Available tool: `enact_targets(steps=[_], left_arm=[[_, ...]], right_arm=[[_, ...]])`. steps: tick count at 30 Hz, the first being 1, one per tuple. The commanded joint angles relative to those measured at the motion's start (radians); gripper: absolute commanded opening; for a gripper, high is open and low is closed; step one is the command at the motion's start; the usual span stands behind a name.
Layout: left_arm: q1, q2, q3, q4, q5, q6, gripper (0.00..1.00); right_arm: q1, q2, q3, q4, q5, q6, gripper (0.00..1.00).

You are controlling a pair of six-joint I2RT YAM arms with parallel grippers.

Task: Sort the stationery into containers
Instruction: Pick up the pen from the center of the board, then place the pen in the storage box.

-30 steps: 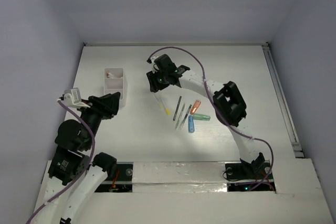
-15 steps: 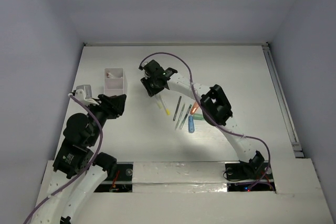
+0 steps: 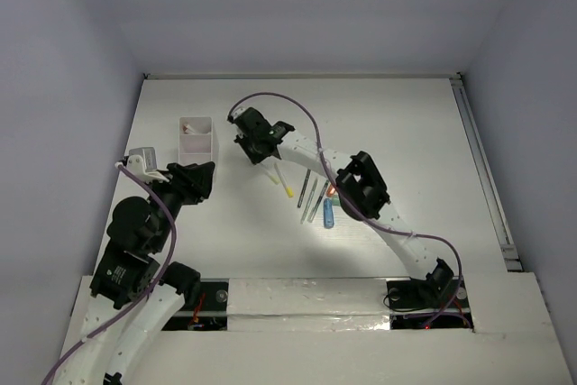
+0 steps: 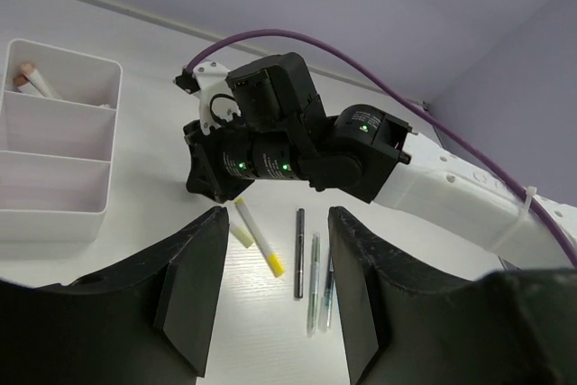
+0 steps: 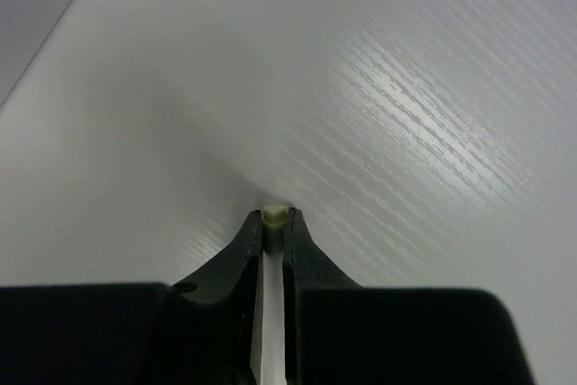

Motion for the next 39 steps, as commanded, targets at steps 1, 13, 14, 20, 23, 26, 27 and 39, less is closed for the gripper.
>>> enact_targets(steps=[1,13,14,20,23,26,27,39], left_arm=[[0.0,0.015,0.024,0.011,-0.011,0.026,0.45],[0.0,-0.059,-0.03,0.006,-0.145,0.015,0.44],[0.0,-0.065,-0.031,0.005,-0.151,0.012,0.44],[0.012,-0.08,-0.045,0.014,-0.159,0.008,0.43],[0.053,-0.056,-0.048,0.019,-0.12,0.014,0.42],[0.089,-0.048,-0.053,0.028,-0.094,0.023,0.42],[0.118,-0.05,-0.056,0.031,-0.079,0.026,0.42],[0.185,-0.016,-0.062,0.051,-0.01,0.049,0.43]], right_arm=[[0.017,0.067,0.037,-0.027,0.004,-0.012,0.04],[0.017,-0.397,-0.472,0.792,-0.211,0.22,0.0],[0.017,-0.42,-0.486,0.821,-0.208,0.227,0.0],[0.017,-0.513,-0.581,1.09,-0.17,0.313,0.0],[0.017,-0.484,-0.569,1.249,-0.156,0.344,0.0],[0.017,-0.412,-0.51,1.381,-0.124,0.346,0.0],[0.017,-0.366,-0.483,1.398,-0.116,0.337,0.0],[0.017,-0.008,0.042,1.391,-0.03,0.234,0.0]])
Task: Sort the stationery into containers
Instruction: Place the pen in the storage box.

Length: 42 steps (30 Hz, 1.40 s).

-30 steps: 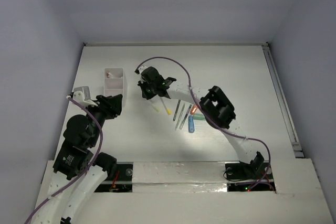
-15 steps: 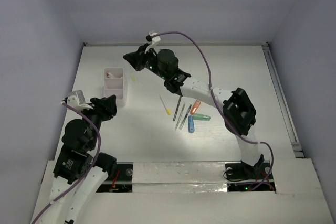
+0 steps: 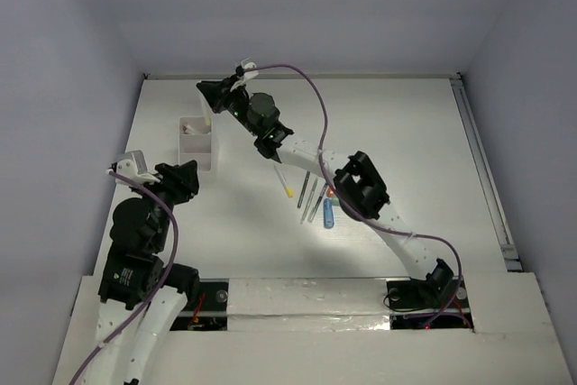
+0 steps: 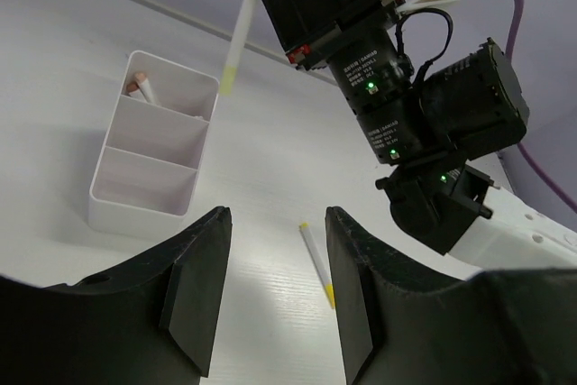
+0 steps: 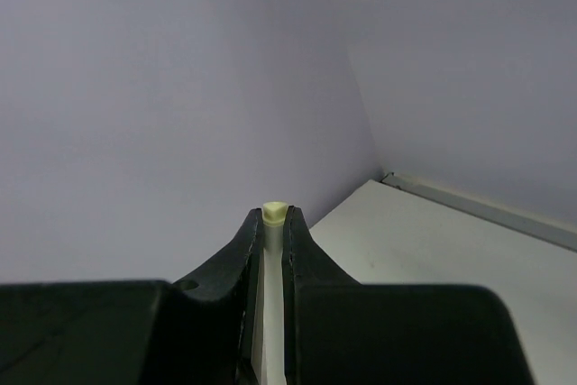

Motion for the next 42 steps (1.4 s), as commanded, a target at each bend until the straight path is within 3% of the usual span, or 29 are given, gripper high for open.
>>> enact_targets(steps=[1,6,23,29,33,35,42], left_arm=[[0.011,0.025,-0.005,0.049,0.029,0.023,0.43],[0.021,0.022,-0.003,0.046,0.025,0.024,0.43],[0.041,0.034,-0.002,0.043,0.023,0.027,0.42],[0.041,0.03,-0.002,0.042,0.02,0.029,0.42],[0.041,0.034,0.0,0.04,0.017,0.031,0.42],[0.05,0.028,-0.002,0.042,0.018,0.032,0.42],[0.059,0.018,-0.005,0.046,0.028,0.032,0.42]], right_arm=[[0.009,0.04,0.155,0.06,0.026,-0.033,0.0],[0.009,0.149,0.269,0.052,0.044,-0.05,0.0],[0.009,0.214,0.228,0.09,0.049,-0.058,0.01],[0.009,0.191,0.149,0.13,0.05,-0.05,0.17],[0.009,0.127,0.063,0.181,0.037,-0.043,0.41],[0.009,0.088,0.047,0.169,0.001,-0.056,0.48],[0.009,-0.12,-0.119,0.163,-0.082,-0.089,0.6]])
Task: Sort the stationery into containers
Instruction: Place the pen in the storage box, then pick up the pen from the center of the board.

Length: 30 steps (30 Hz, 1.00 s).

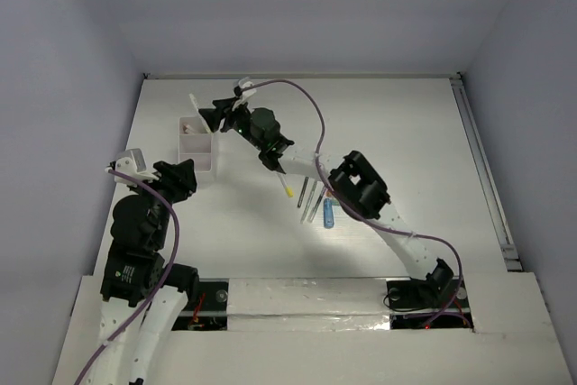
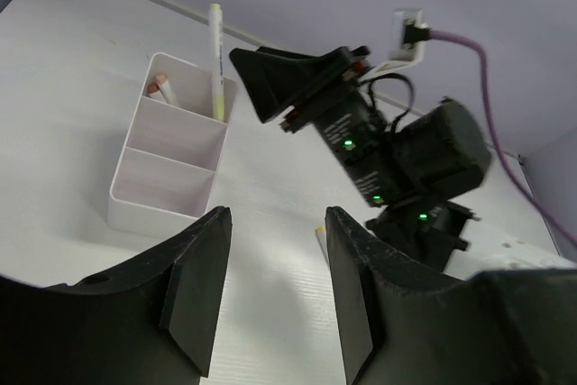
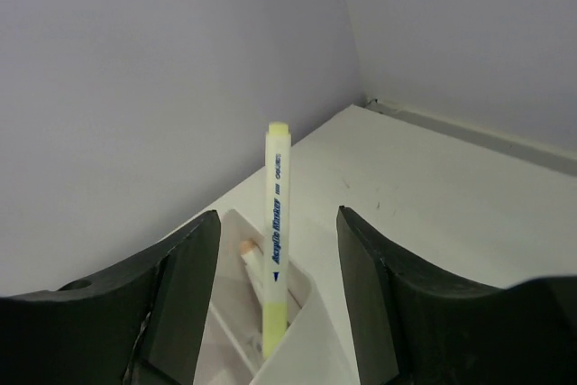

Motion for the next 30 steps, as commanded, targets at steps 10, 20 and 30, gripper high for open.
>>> enact_targets(steps=[10,20,30], left_arm=[[0.016,-0.002,-0.006,0.052,0.029,0.015,0.42],[0.026,-0.005,-0.011,0.058,0.04,0.018,0.42],[0.026,0.0,-0.014,0.064,0.068,0.024,0.42]], right_arm=[[0.009,-0.596,-0.632,0.15,0.022,-0.085,0.52],[-0.043,-0.716,-0.807,-0.233,0.023,-0.092,0.05],[-0.174,-0.597,-0.508,-1.03,-0.174,-0.108,0.42]])
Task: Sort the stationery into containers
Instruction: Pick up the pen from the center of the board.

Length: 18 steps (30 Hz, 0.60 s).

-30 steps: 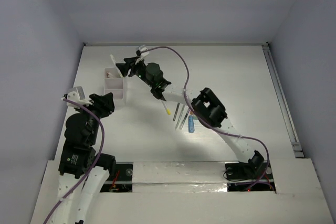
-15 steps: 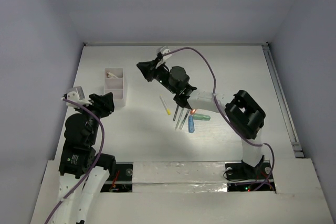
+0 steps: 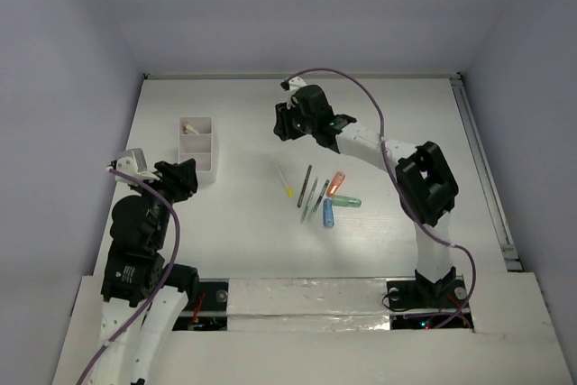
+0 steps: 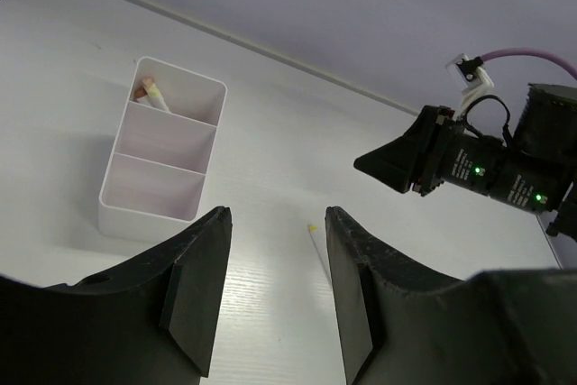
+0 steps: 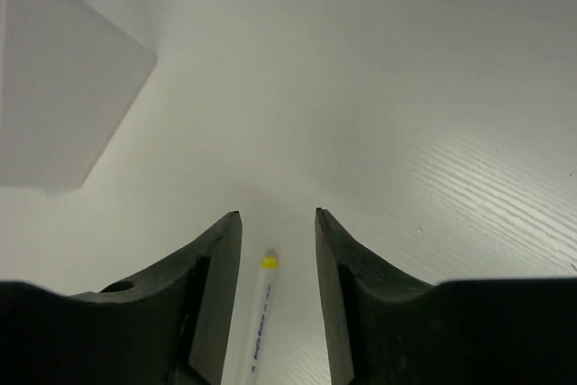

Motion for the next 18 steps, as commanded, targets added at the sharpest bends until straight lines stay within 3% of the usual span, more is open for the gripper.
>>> enact_targets(steps=[1,3,18], left_arm=[[0.006,-0.001,-0.013,0.049,0.024,0.015,0.42],[0.006,-0.003,-0.013,0.05,0.023,0.014,0.42],[0.006,0.0,-0.014,0.049,0.027,0.014,0.42]], right_arm=[[0.009,0.07,0.125,-0.351,-0.058,-0.056,0.46],[0.009,0.092,0.152,-0.39,-0.029,-0.068,0.52],[0.061,0.213,0.228,-0.479,-0.023,-0.076,0.53]])
